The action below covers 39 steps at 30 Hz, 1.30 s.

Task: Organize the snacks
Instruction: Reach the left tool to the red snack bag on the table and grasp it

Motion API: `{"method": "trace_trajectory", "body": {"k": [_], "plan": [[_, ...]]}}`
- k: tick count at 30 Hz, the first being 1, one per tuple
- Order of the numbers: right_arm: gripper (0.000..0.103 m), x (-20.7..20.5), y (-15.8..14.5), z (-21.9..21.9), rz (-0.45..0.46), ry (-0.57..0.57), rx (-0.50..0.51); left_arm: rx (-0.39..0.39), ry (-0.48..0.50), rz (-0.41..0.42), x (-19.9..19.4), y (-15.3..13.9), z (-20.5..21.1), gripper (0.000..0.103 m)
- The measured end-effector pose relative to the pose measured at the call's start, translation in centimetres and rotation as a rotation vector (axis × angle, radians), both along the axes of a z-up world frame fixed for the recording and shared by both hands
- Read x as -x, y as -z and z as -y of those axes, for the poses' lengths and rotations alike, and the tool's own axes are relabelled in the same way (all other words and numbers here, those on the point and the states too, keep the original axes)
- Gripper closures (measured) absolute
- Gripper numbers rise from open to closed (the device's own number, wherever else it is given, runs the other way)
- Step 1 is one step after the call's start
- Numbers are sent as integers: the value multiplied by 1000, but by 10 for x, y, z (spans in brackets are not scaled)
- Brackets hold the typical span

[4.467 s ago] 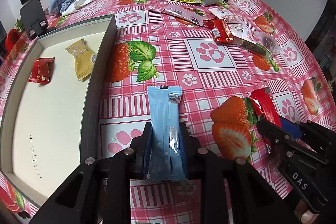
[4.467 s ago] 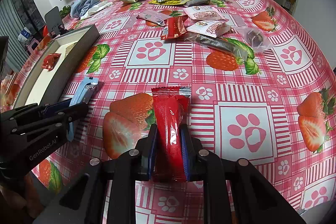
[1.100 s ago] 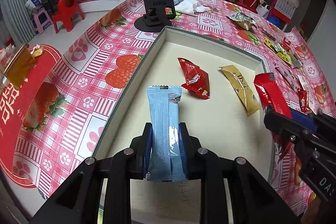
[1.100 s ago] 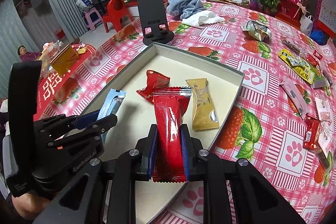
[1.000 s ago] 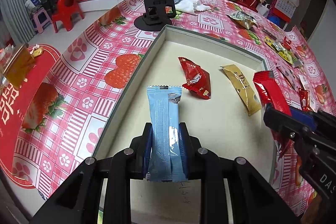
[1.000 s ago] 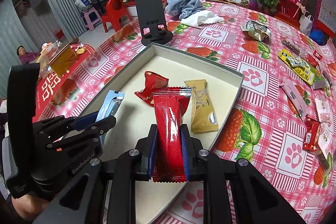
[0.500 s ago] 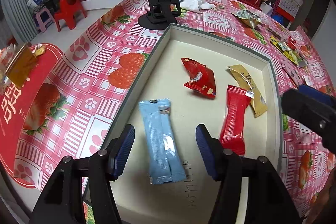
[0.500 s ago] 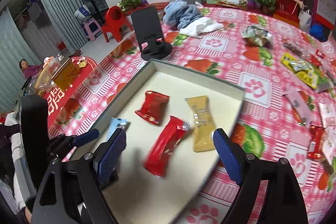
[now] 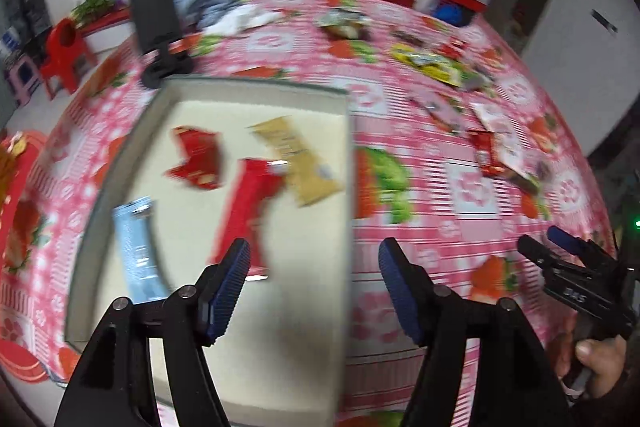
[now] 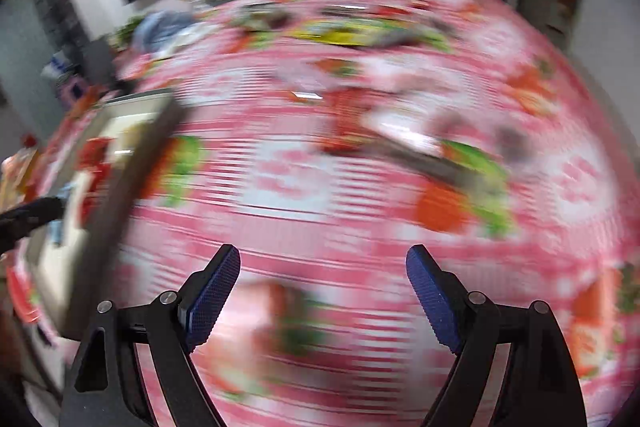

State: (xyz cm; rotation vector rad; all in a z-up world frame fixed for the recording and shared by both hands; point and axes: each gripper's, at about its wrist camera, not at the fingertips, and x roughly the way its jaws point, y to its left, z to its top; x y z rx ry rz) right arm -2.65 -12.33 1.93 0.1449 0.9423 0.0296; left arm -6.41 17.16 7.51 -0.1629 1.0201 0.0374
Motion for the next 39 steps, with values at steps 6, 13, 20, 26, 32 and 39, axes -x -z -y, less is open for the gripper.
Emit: {"method": "trace_trajectory", "body": {"k": [6, 13, 20, 26, 32, 39], "plan": [[17, 9, 14, 41, 15, 84, 63, 12, 82, -33, -54, 4, 79, 27], [15, 25, 18, 50, 76, 84, 13, -44, 154, -81, -133, 32, 130, 27], [3, 24, 20, 52, 93, 40, -65, -53, 150, -105, -172, 49, 142, 27], [1, 24, 19, 54, 100, 29, -91, -94, 174, -128, -193, 69, 143, 36], [1, 24, 19, 53, 102, 28, -93, -96, 202, -123, -187, 65, 135, 63], [1, 24, 19, 54, 101, 33, -89, -189, 273, -53, -178, 47, 142, 26]]}}
